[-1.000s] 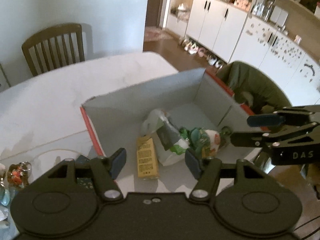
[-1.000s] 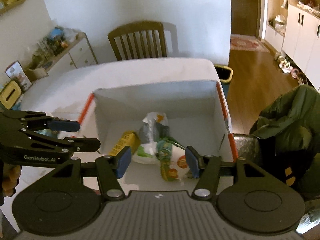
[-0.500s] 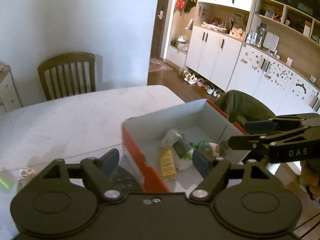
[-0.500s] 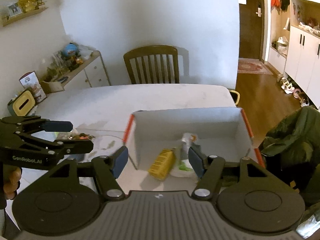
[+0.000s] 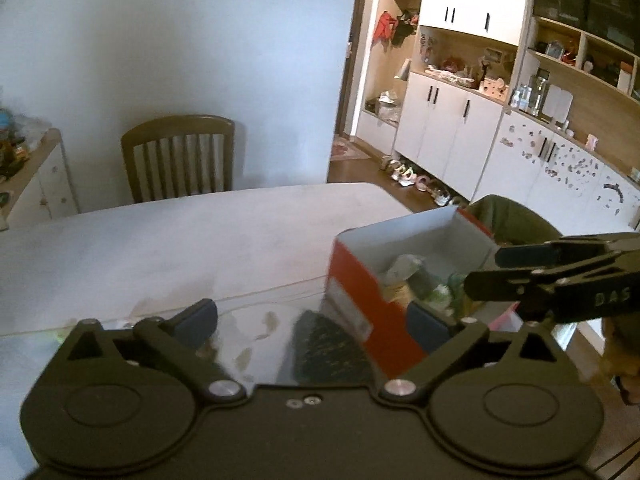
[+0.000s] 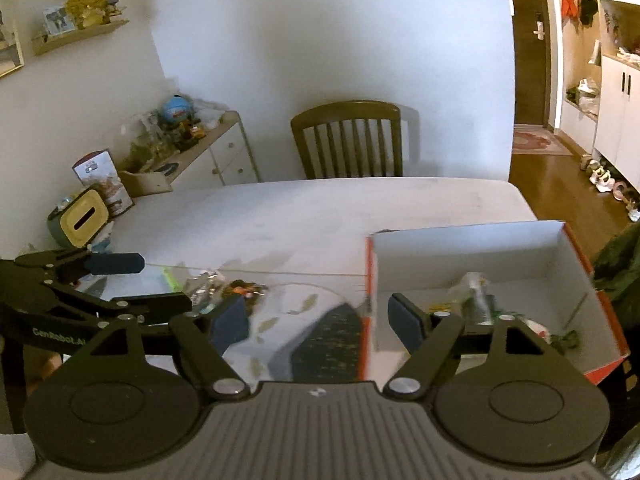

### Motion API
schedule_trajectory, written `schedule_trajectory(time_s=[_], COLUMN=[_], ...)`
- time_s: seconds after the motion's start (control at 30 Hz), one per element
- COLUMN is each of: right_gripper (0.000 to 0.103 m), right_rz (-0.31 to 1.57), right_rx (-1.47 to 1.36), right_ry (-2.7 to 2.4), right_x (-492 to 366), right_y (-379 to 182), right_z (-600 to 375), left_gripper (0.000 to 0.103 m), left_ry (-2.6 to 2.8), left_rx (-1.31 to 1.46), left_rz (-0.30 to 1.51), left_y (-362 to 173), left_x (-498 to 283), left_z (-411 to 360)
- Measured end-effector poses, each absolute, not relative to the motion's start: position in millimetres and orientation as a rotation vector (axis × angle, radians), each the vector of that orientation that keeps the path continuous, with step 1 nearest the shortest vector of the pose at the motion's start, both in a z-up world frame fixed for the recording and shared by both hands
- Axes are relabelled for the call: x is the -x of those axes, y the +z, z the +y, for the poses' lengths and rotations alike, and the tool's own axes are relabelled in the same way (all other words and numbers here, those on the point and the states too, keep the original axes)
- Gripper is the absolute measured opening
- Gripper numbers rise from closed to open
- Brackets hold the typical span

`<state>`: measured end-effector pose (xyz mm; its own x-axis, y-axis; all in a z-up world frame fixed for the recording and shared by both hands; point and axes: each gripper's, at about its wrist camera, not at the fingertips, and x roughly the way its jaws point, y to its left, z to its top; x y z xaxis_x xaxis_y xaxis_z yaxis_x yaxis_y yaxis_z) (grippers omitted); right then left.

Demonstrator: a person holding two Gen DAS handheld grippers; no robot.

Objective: Organize objects
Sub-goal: 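Withdraw both tools from the box toward the foil snack bag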

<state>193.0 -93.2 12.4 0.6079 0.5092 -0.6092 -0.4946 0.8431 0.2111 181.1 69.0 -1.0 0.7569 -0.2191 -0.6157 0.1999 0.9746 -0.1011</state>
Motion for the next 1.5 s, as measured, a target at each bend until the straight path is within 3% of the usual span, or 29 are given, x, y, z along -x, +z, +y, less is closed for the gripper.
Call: schedule_trajectory(time_s=[0.67,1.5], right_gripper=[0.096,0.097], right_rz=[0.704,0.875], right_rx=[0.032,0.148], right_ry=[0.558,0.654], right_x=[-188,-250], right_y=[-5,-83], right_z=[15,150], left_gripper=[0.103,0.102], left_ry=[-0.105,-0.014], left_rx=[0.089,0.127], left_rz=[0.666,0.805], left_y=[-45,-139], left_x=[-162,-199], left_z=[184,227])
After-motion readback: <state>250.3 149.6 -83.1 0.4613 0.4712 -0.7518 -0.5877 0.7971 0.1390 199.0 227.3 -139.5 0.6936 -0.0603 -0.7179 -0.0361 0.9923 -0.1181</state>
